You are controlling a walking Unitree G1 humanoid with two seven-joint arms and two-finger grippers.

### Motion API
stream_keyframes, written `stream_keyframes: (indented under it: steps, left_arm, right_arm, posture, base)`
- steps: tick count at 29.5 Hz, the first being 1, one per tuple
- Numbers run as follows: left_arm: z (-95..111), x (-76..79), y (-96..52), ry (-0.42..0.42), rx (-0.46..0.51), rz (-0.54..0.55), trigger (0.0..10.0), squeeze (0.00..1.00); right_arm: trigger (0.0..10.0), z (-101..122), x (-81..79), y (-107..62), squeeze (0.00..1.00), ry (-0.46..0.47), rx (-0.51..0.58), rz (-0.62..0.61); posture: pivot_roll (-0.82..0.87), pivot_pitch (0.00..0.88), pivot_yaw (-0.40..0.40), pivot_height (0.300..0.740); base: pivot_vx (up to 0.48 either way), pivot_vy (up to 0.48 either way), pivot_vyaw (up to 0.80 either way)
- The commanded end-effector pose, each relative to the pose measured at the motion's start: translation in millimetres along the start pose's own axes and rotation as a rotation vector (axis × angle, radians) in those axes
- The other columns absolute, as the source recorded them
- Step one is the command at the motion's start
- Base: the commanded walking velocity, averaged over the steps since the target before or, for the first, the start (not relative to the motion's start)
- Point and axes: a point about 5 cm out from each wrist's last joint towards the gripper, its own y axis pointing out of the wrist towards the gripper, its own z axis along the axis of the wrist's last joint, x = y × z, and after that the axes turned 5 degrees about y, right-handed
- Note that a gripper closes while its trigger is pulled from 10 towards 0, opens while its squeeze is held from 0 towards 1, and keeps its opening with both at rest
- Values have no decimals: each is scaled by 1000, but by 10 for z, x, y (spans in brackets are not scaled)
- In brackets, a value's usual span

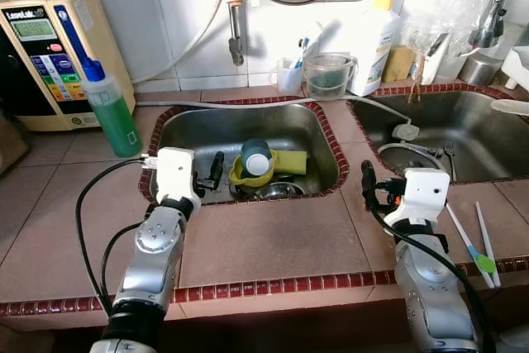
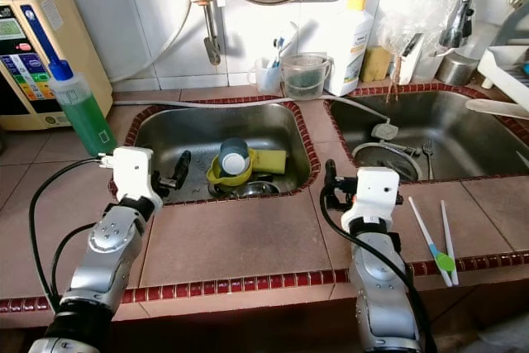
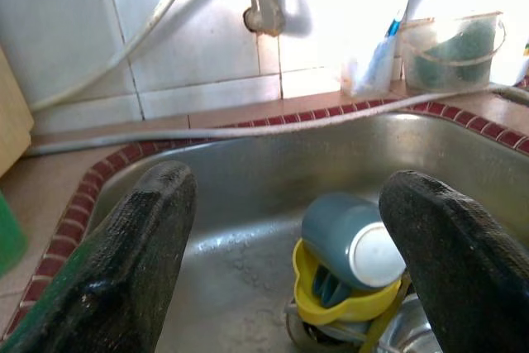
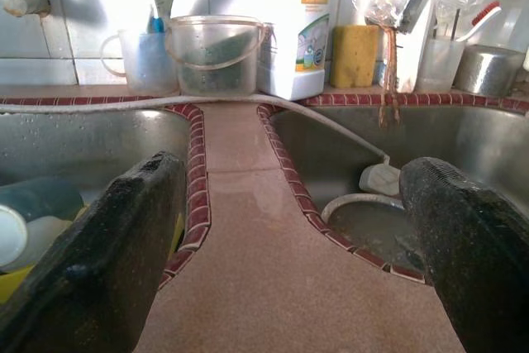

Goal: Kitchen organization

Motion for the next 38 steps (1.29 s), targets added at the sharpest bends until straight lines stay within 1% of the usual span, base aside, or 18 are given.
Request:
stream_keyframes:
  steps: [1,13,21,27,34,36,38]
  left_arm:
    - [7,-3,26,12,0,-4,10000,0]
    - [5,-14,37,20,2,0,10000,0]
    - [10,0,51,28,11,4,10000,0]
    - [11,-21,40,24,14,18,10000,0]
    - [17,-36,26,16,20,38,10000,0]
    - [22,-72,16,13,26,64,10000,0]
    - [19,-77,13,10,25,69,10000,0]
  right_arm:
    - [10000,56,7,-6,0,3,26,-8]
    - [10000,40,-27,-2,0,11,22,-2]
    - [10000,41,-89,42,0,19,17,25]
    - [10000,32,-95,47,0,19,14,32]
    - [10000,19,-153,74,0,23,5,59]
    - [10000,21,-180,102,0,23,2,78]
    - [10000,21,-183,112,0,23,0,83]
  posture:
    - [-244,0,104,740]
    - [-223,0,93,740]
    - [-199,0,72,740]
    - [-190,0,66,740]
    - [-161,0,38,740]
    - [-147,0,22,740]
    - [-147,0,22,740]
  base:
    - [0,0,0]
    - [0,0,0]
    - [0,0,0]
    - [0,0,0]
    - [0,0,0]
    - [0,0,0]
    - [0,0,0]
